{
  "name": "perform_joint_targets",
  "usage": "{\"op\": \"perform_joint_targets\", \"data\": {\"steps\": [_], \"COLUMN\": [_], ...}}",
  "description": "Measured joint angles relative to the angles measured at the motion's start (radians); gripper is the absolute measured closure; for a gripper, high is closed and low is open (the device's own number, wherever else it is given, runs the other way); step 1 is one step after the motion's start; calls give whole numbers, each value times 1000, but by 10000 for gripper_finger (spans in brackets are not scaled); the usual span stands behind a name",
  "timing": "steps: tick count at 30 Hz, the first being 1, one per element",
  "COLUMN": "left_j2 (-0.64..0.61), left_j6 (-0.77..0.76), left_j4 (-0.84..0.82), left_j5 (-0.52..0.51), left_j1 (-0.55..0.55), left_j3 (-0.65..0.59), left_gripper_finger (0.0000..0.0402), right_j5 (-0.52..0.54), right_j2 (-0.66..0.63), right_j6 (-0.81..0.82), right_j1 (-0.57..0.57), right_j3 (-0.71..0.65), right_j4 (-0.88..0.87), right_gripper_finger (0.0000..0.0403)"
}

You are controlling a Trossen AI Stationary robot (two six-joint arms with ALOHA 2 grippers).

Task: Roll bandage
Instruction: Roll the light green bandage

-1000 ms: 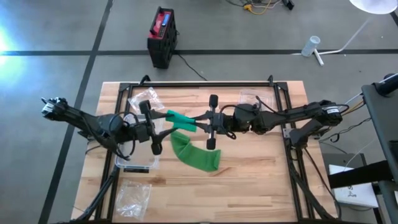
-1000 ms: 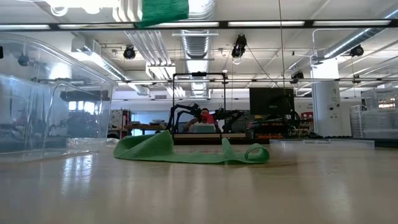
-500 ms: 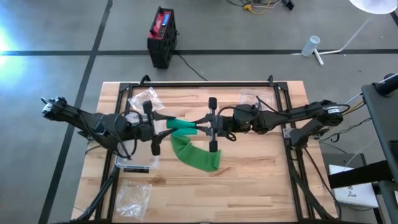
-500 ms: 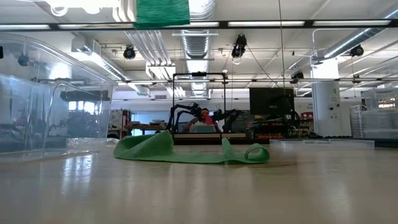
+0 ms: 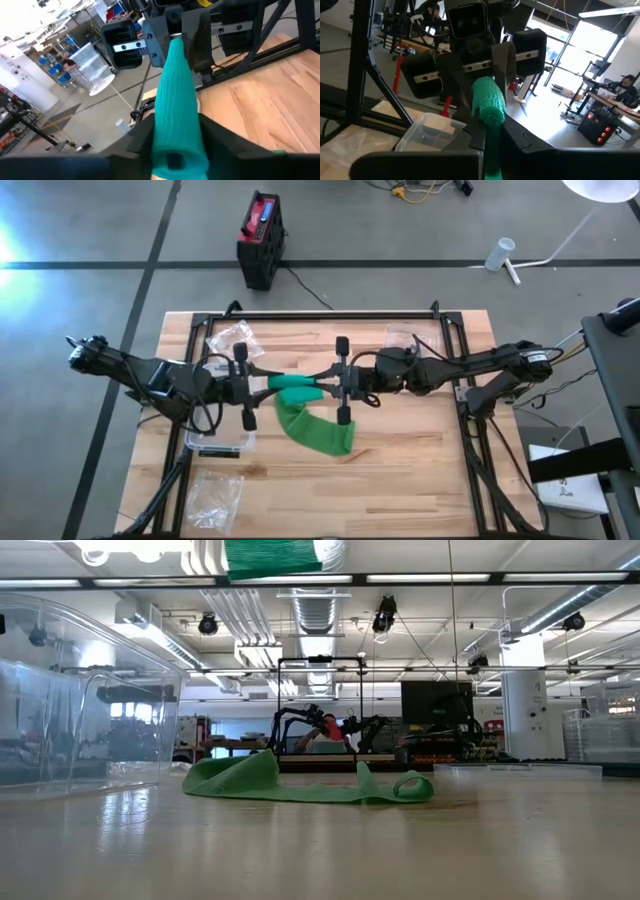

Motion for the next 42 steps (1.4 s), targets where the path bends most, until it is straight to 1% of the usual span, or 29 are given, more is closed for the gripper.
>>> {"op": "perform_joint_targets", "data": {"steps": [3,5,7,10,13,16,19,25,27,35,42], "left_j2": [-1,-2,-2,-3,-3,-4,-4,-2,-2,1,12], "left_j6": [-3,-5,-8,-14,-22,-22,-22,-29,-33,-36,-22], "left_j4": [-4,-8,-17,-29,-28,-24,-23,0,7,49,91], "left_j5": [1,2,2,2,3,4,3,0,0,1,8], "left_j1": [0,0,0,0,0,0,0,0,0,1,2], "left_j3": [0,0,0,0,0,0,0,0,0,0,0], "left_gripper_finger": [351,382,386,373,377,390,390,382,383,382,381], "right_j5": [0,0,1,4,12,14,13,20,34,37,37], "right_j2": [0,0,-2,-10,-26,-48,-75,-105,-107,-98,-97], "right_j6": [-2,-15,-29,-61,-91,-92,-96,-85,-82,-92,-118], "right_j1": [0,1,2,11,24,39,50,49,48,46,39], "right_j3": [0,0,0,4,16,19,20,21,21,21,21], "right_j4": [-8,-14,-27,-74,-139,-178,-217,-235,-233,-228,-171], "right_gripper_finger": [384,371,351,316,287,268,258,258,264,292,302]}}
